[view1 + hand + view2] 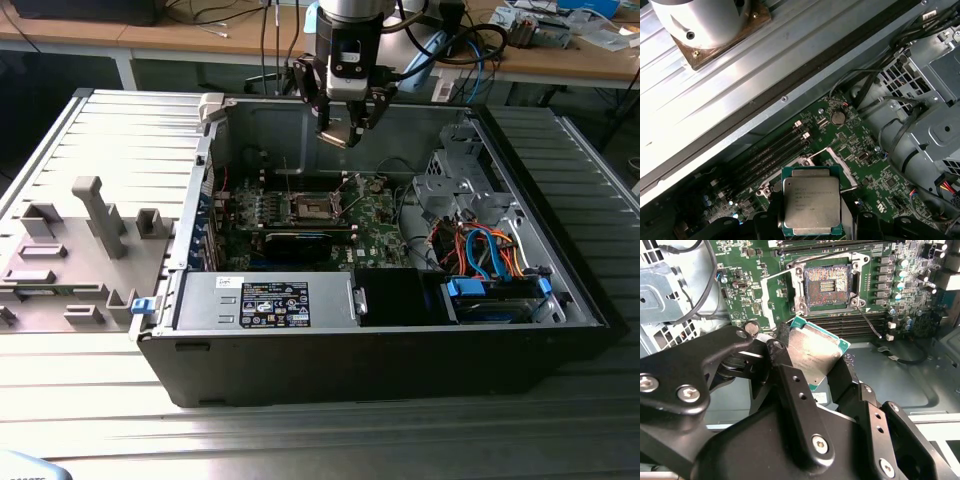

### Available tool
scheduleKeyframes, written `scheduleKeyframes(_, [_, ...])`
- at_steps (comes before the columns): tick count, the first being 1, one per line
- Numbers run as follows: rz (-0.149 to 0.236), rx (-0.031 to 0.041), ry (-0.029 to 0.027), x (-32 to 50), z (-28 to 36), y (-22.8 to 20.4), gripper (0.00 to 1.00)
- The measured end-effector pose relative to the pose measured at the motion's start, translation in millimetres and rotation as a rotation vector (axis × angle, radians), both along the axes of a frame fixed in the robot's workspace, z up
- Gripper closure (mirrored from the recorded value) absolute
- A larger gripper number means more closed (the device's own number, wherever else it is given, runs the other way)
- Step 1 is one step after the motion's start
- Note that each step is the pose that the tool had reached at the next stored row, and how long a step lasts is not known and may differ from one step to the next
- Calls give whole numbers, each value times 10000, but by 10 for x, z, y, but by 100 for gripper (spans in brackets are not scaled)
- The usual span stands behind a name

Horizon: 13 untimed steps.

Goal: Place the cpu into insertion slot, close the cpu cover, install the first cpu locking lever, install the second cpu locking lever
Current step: 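Place the cpu into insertion slot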

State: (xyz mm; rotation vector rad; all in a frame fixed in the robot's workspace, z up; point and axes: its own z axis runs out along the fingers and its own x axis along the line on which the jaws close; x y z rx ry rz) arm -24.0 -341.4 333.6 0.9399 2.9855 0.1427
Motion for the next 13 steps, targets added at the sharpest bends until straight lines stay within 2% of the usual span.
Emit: scheduleKeyframes(13, [-88, 0, 0, 0, 0, 0, 45])
